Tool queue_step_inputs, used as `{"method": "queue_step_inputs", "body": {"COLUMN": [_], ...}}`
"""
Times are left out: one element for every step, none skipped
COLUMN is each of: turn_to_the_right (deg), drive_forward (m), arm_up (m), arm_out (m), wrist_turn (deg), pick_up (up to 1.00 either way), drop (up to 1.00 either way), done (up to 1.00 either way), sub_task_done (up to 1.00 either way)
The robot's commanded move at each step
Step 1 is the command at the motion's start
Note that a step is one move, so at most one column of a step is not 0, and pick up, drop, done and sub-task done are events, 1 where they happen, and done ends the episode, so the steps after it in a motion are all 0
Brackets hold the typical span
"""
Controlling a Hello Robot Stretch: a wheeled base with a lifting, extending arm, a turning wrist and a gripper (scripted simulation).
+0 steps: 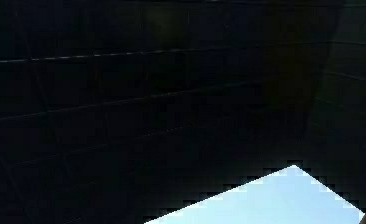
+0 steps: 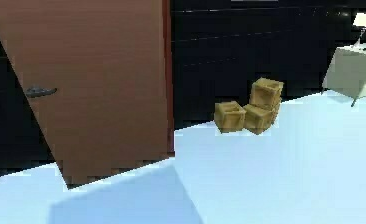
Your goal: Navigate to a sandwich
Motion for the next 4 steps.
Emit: {"method": "queue_step_inputs", "body": {"turn_to_the_right": [45.0, 27.0, 0.0, -45.0], "drive_forward": [0.00, 0.00, 0.30, 0.00], "arm_up": [0.00, 0.00, 0.00, 0.00], "arm_out": [0.00, 0.00, 0.00, 0.00], "wrist_turn": [0.0, 0.0, 0.0, 0.0], "pick_up": [0.00, 0.00, 0.00, 0.00], "drop": [0.00, 0.00, 0.00, 0.00], "done": [0.00, 0.00, 0.00, 0.00], "sub_task_done": [0.00, 0.00, 0.00, 0.00]}}
